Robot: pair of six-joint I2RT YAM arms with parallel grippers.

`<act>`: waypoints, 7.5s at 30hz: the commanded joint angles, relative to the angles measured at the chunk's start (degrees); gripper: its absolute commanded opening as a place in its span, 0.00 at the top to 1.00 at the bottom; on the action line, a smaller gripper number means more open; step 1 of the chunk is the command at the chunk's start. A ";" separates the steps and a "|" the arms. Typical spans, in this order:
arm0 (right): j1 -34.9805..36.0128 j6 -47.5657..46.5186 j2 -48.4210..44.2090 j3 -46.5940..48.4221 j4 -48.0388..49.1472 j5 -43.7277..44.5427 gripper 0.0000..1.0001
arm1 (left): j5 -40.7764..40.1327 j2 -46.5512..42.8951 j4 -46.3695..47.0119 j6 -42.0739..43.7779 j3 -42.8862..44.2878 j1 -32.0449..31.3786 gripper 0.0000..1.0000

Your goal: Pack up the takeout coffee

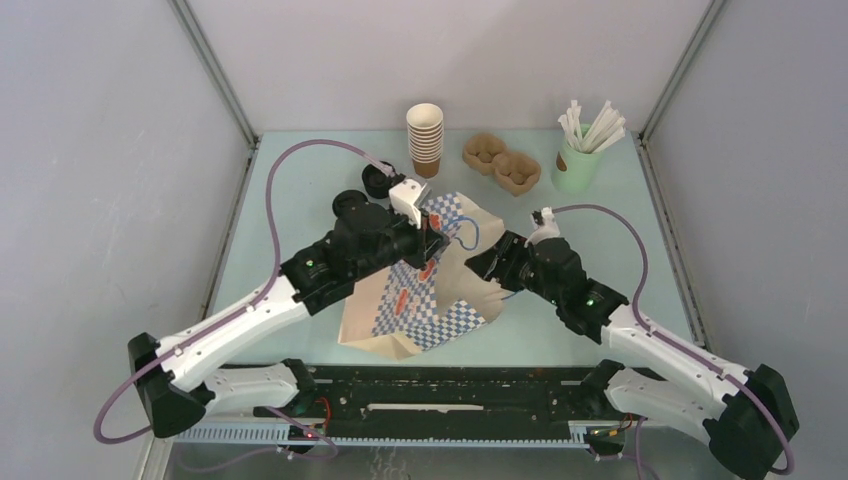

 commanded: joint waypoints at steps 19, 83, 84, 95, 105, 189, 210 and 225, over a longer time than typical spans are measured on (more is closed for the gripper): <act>8.88 3.19 11.58 6.51 11.22 4.96 0.33 | 0.11 -2.08 -5.07 17.23 12.17 3.59 1.00; 6.33 22.10 51.53 12.39 55.11 -18.46 0.86 | -14.16 14.74 -18.71 10.29 26.60 -15.75 1.00; 6.41 22.59 51.29 10.40 56.03 -18.79 0.86 | -12.69 15.33 -17.38 9.50 26.66 -16.01 1.00; 5.12 23.17 50.10 4.29 60.21 -16.18 0.85 | -12.80 16.93 -10.90 7.61 23.83 -15.88 1.00; 5.30 23.27 50.78 7.51 60.25 -18.98 0.85 | -8.00 21.27 -13.85 3.79 24.55 -13.94 1.00; 7.54 20.72 33.98 -14.82 58.59 22.85 0.39 | 6.40 11.53 5.60 14.16 8.63 -10.24 1.00; 14.10 20.63 23.39 -15.50 45.12 30.84 0.33 | -4.58 12.17 7.43 12.17 13.04 -10.38 1.00; 8.41 22.23 37.29 -8.50 49.90 31.95 0.39 | 1.30 12.72 8.43 11.28 10.47 -12.14 1.00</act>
